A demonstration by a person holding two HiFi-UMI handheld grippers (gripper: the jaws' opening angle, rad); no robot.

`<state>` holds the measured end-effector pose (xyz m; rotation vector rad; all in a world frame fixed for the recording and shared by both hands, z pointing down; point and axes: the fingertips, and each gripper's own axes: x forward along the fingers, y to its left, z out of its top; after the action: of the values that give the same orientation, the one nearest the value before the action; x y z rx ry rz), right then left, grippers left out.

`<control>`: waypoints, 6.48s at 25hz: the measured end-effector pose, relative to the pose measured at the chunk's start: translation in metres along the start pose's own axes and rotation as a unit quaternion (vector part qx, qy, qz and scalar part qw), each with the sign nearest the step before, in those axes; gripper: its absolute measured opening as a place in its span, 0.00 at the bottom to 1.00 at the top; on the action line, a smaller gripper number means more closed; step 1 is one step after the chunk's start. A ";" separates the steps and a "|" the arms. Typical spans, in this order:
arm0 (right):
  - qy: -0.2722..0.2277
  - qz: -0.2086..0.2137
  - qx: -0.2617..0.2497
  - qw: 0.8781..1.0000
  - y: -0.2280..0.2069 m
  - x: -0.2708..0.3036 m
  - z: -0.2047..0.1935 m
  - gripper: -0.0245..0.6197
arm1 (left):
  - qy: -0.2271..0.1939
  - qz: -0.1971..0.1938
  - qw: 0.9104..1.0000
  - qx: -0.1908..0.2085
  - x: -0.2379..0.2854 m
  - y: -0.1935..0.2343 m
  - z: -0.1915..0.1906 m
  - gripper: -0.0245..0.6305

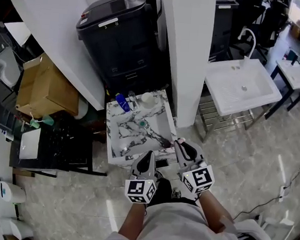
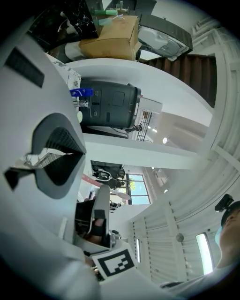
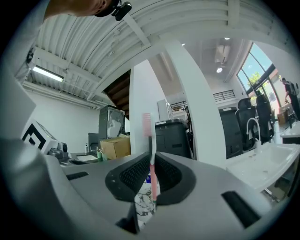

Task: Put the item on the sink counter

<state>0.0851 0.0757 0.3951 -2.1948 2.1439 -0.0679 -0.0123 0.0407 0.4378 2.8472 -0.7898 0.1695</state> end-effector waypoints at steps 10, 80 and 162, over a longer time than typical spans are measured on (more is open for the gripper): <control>0.013 0.003 -0.008 1.000 -0.027 0.058 0.001 0.09 | -0.002 0.001 1.000 -0.009 0.055 0.038 0.007 0.05; 0.218 0.214 0.021 0.952 -0.110 0.418 -0.165 0.09 | 0.121 0.194 0.967 -0.111 0.263 0.236 -0.073 0.05; 0.317 0.223 -0.069 0.919 -0.108 0.435 -0.257 0.10 | 0.146 0.229 0.955 -0.121 0.261 0.240 -0.088 0.05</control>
<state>0.1822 -0.3620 0.6516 -1.8422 3.0229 -0.7094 0.0806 -0.2735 0.5991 2.2987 -1.2848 0.5026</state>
